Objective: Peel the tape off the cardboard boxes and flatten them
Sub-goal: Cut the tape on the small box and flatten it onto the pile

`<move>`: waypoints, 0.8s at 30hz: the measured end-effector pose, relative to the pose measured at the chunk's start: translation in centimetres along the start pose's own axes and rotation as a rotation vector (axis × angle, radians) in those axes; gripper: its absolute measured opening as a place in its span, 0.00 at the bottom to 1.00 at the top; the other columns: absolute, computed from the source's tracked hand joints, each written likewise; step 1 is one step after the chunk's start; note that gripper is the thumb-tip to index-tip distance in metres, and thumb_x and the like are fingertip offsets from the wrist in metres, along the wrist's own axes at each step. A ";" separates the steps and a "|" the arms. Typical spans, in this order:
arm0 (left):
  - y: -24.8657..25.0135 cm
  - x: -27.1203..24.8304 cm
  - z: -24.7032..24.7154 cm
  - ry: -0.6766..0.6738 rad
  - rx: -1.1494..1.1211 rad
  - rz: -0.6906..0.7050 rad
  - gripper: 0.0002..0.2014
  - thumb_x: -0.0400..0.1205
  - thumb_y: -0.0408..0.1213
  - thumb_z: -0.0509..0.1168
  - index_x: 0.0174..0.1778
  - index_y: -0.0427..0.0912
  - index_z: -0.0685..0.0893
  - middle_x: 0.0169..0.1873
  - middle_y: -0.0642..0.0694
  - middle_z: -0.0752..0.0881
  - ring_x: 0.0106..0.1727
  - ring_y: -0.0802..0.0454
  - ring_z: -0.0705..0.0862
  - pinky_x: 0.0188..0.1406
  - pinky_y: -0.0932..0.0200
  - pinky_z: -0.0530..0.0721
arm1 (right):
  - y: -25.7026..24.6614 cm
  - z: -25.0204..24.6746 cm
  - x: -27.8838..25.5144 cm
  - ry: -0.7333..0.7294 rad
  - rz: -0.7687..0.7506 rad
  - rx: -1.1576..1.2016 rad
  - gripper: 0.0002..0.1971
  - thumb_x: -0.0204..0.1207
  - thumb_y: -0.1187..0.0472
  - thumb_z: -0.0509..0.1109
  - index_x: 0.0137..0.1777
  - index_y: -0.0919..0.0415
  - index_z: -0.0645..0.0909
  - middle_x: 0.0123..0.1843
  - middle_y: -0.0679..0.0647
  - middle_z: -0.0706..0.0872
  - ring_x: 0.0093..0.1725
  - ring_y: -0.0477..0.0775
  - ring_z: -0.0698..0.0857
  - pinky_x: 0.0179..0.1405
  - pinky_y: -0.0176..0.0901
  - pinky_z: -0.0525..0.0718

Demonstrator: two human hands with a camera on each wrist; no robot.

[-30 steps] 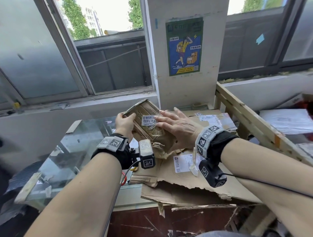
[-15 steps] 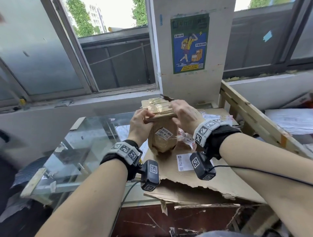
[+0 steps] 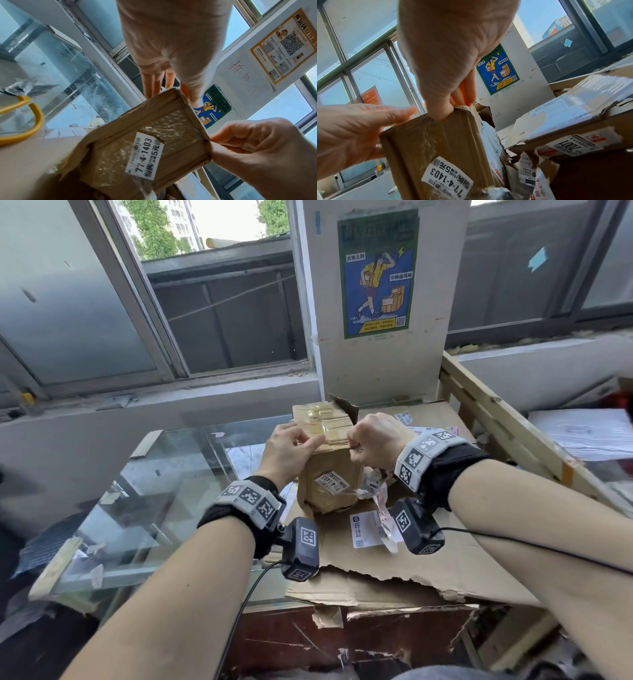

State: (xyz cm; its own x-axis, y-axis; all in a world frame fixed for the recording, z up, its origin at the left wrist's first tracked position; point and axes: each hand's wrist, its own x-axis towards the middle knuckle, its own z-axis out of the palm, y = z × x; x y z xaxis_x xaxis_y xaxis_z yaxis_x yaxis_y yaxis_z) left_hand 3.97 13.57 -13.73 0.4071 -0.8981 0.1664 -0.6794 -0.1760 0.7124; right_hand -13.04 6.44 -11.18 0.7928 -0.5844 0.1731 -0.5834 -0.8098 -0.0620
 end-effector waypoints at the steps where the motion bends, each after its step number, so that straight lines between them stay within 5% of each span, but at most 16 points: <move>1: 0.1 0.2 0.2 0.004 0.006 -0.022 0.14 0.78 0.49 0.72 0.31 0.46 0.79 0.63 0.45 0.77 0.64 0.49 0.77 0.68 0.55 0.75 | 0.0 0.1 -0.1 -0.002 0.005 0.006 0.07 0.72 0.63 0.68 0.43 0.64 0.87 0.39 0.57 0.88 0.40 0.57 0.85 0.45 0.46 0.84; 4: 0.3 0.5 0.2 -0.019 0.061 -0.073 0.14 0.77 0.49 0.73 0.49 0.43 0.83 0.66 0.45 0.72 0.62 0.54 0.74 0.66 0.62 0.71 | 0.2 0.3 0.0 -0.027 0.059 0.031 0.07 0.73 0.58 0.72 0.45 0.59 0.89 0.44 0.56 0.88 0.45 0.56 0.85 0.44 0.41 0.79; 8: 0.4 0.7 -0.1 -0.200 0.015 -0.153 0.42 0.71 0.51 0.78 0.79 0.49 0.66 0.72 0.43 0.63 0.71 0.44 0.71 0.70 0.47 0.78 | 0.8 -0.3 1.0 -0.127 0.216 0.298 0.20 0.66 0.41 0.77 0.40 0.60 0.88 0.44 0.52 0.87 0.45 0.51 0.84 0.46 0.44 0.82; 12: 1.2 0.1 -0.2 -0.329 0.203 -0.063 0.56 0.65 0.55 0.80 0.84 0.57 0.53 0.83 0.49 0.45 0.83 0.41 0.53 0.82 0.43 0.58 | 1.1 0.1 2.4 0.048 0.452 0.597 0.19 0.73 0.49 0.74 0.47 0.67 0.88 0.47 0.60 0.90 0.49 0.58 0.87 0.52 0.49 0.83; 17: 1.3 -0.7 0.2 -0.374 0.361 -0.001 0.62 0.63 0.59 0.79 0.84 0.60 0.42 0.83 0.52 0.30 0.83 0.43 0.31 0.83 0.38 0.43 | 0.5 0.3 3.8 0.167 0.714 0.993 0.09 0.71 0.68 0.74 0.50 0.71 0.83 0.42 0.61 0.86 0.42 0.61 0.87 0.54 0.55 0.87; 20: 1.2 -0.8 0.3 -0.378 0.407 0.054 0.64 0.65 0.58 0.79 0.85 0.53 0.39 0.83 0.53 0.31 0.83 0.46 0.30 0.84 0.42 0.40 | -0.1 -0.5 4.1 0.139 0.738 1.163 0.07 0.72 0.75 0.72 0.37 0.67 0.78 0.35 0.62 0.81 0.39 0.59 0.81 0.45 0.48 0.82; 24: 1.1 -0.7 0.3 -0.399 0.365 0.081 0.63 0.68 0.52 0.79 0.85 0.45 0.37 0.83 0.52 0.32 0.84 0.54 0.34 0.84 0.52 0.43 | -0.8 -0.7 4.8 0.120 0.769 1.154 0.08 0.70 0.73 0.75 0.34 0.68 0.78 0.39 0.63 0.81 0.40 0.58 0.80 0.43 0.47 0.79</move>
State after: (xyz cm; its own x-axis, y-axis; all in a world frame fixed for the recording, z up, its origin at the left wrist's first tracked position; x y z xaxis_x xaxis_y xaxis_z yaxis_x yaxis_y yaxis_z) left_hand 2.73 13.87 -13.27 0.1297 -0.9853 -0.1113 -0.8955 -0.1646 0.4134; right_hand -8.90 4.34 -9.63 0.2889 -0.9371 -0.1958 -0.3406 0.0905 -0.9358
